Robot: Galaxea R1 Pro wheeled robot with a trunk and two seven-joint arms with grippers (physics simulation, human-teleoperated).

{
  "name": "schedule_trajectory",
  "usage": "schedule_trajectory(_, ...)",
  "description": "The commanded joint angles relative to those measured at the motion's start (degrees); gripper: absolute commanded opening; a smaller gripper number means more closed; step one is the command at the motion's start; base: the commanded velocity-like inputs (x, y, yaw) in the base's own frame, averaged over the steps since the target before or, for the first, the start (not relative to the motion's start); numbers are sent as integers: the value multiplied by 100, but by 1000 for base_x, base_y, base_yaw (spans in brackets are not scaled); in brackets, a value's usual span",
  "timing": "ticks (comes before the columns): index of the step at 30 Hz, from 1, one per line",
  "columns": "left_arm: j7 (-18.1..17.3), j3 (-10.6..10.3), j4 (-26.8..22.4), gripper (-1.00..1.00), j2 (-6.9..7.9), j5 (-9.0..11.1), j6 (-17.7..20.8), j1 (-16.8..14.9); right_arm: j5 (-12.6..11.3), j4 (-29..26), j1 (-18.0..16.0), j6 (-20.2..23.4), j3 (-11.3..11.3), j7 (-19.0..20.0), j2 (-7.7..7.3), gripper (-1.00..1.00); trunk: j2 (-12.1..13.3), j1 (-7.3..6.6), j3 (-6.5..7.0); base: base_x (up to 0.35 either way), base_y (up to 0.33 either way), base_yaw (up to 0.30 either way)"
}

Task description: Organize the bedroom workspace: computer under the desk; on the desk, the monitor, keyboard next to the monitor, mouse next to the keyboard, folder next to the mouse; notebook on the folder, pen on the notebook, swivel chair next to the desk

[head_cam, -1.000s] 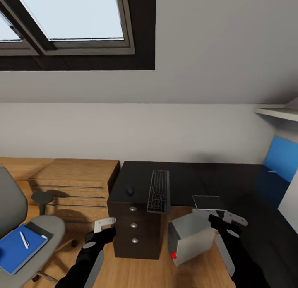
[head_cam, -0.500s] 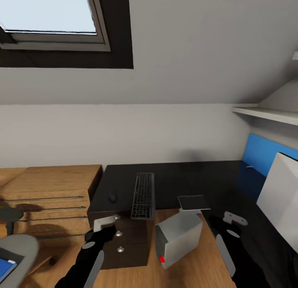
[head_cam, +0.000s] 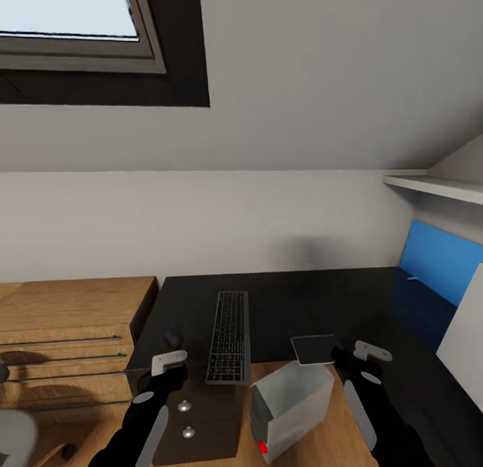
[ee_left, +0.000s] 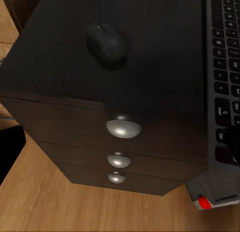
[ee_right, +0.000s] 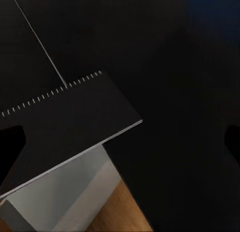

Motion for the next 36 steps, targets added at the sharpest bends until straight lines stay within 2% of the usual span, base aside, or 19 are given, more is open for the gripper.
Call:
schedule_trajectory(1,51,-12,-8,100,2,60,18,-3,-43,-11,-3,23,55,-28,-4,100,-5,3,-8,266,0,0)
schedule_trajectory(4,51,-11,-9,100,5,60,20,-7,-36,-14,-3,23,129,-28,-16,100,-5,3,-8,294,0,0)
schedule_trajectory(27,24,-19,-88,100,29,76,15,-9,-25,6,-3,23,142,-24,-70,100,-5,3,-8,319,0,0)
schedule_trajectory(30,20,-19,-204,100,32,77,17,-8,-12,14,-3,23,143,-22,-80,100,-5,3,-8,243,0,0)
schedule_trajectory(36,23,-18,-768,100,36,81,46,78,192,245,-5,20,148,-17,-142,100,-5,3,-8,90,0,0)
